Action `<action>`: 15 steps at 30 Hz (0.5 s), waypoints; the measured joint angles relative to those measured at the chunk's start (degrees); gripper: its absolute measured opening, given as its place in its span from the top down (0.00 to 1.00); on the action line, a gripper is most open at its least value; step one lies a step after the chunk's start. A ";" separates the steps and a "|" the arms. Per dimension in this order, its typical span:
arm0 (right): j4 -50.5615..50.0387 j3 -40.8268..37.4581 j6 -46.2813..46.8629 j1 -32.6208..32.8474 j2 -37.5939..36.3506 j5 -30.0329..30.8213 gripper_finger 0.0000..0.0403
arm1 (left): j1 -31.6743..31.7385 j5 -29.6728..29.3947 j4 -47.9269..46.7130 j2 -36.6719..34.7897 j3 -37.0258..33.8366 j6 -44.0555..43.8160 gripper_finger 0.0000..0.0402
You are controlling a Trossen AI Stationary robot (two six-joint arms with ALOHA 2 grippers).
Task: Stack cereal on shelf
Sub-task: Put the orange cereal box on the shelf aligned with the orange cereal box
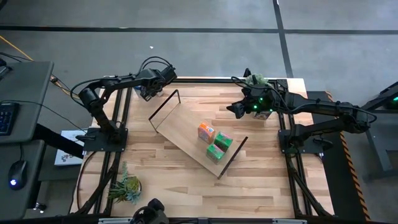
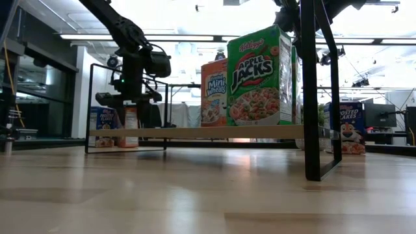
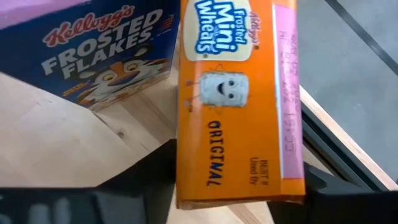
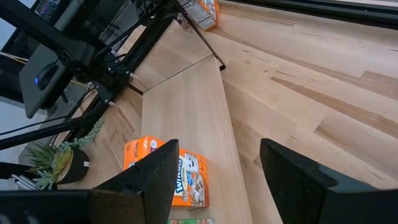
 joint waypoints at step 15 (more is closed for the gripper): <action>0.00 0.00 -0.02 0.00 0.00 -0.11 0.46 | -0.31 -3.15 7.49 -10.44 0.00 12.17 0.65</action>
